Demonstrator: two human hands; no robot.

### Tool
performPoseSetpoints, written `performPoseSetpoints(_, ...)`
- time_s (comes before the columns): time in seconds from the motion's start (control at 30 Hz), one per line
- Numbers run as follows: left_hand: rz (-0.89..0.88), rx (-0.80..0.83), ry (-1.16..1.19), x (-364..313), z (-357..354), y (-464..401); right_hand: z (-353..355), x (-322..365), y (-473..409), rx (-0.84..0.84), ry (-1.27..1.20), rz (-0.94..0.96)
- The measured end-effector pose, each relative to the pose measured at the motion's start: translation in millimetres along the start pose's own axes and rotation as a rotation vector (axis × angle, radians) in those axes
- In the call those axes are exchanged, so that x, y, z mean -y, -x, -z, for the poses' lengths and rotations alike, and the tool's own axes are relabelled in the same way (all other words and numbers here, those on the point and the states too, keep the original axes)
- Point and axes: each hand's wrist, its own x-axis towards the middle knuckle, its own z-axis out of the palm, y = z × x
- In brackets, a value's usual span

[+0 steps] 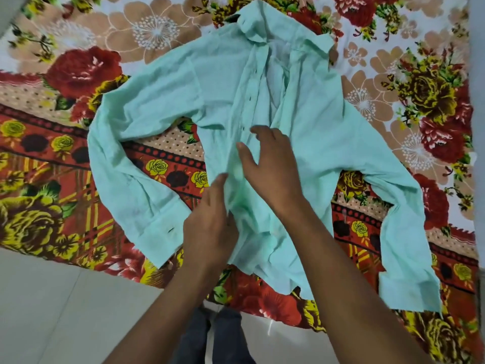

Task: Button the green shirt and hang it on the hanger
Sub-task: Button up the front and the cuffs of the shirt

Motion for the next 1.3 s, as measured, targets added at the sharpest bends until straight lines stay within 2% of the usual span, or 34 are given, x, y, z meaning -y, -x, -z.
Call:
performPoseSetpoints(0.13,-0.015,0.110,-0.021,-10,-13,12,-31,6,-77,0.047,-0.085,-0.094)
performPoseSetpoints(0.2,0.000,0.193,0.101,-14,-20,20,-38,1,-114,0.091,-0.100,-0.230)
performPoseSetpoints(0.27,-0.078,0.229,0.211,-16,-17,28,-38,-1,-140,0.158,-0.191,-0.399)
performPoseSetpoints(0.33,-0.070,0.142,0.242,-15,-9,23,-38,-10,-153,0.199,-0.264,-0.492)
performPoseSetpoints(0.43,0.224,-0.085,0.181,13,-6,-5,-43,-33,-155,0.256,-0.424,-0.543)
performPoseSetpoints(0.5,0.311,-0.082,0.076,30,-6,-24,-43,-43,-140,0.291,-0.513,-0.532)
performPoseSetpoints(0.63,0.216,0.031,0.002,32,-8,-39,-30,-31,-96,0.389,-0.467,-0.458)
performPoseSetpoints(0.73,0.322,-0.041,0.132,33,0,-44,-34,-43,-73,0.437,-0.411,-0.350)
performPoseSetpoints(0.8,0.475,-0.119,0.286,38,7,-46,-39,-54,-62,0.376,-0.436,-0.378)
performPoseSetpoints(0.87,0.545,-0.140,0.336,48,11,-42,-41,-62,-54,0.293,-0.461,-0.418)
performPoseSetpoints(1.0,0.430,-0.025,0.115,65,18,-26,-42,-68,-51,0.171,-0.563,-0.481)
performPoseSetpoints(1.07,0.351,-0.047,0.015,61,21,-21,-39,-68,-50,0.253,-0.659,-0.522)
performPoseSetpoints(1.13,0.232,-0.155,-0.033,49,24,-19,-32,-67,-41,0.355,-0.671,-0.517)
performPoseSetpoints(1.2,-0.002,-0.230,-0.012,33,24,-17,-24,-67,-24,0.300,-0.583,-0.410)
performPoseSetpoints(1.23,-0.120,-0.212,0.000,26,23,-16,-20,-67,-15,0.225,-0.504,-0.322)
performPoseSetpoints(1.3,-0.250,-0.085,-0.014,19,14,-17,-15,-69,7,0.061,-0.308,-0.096)
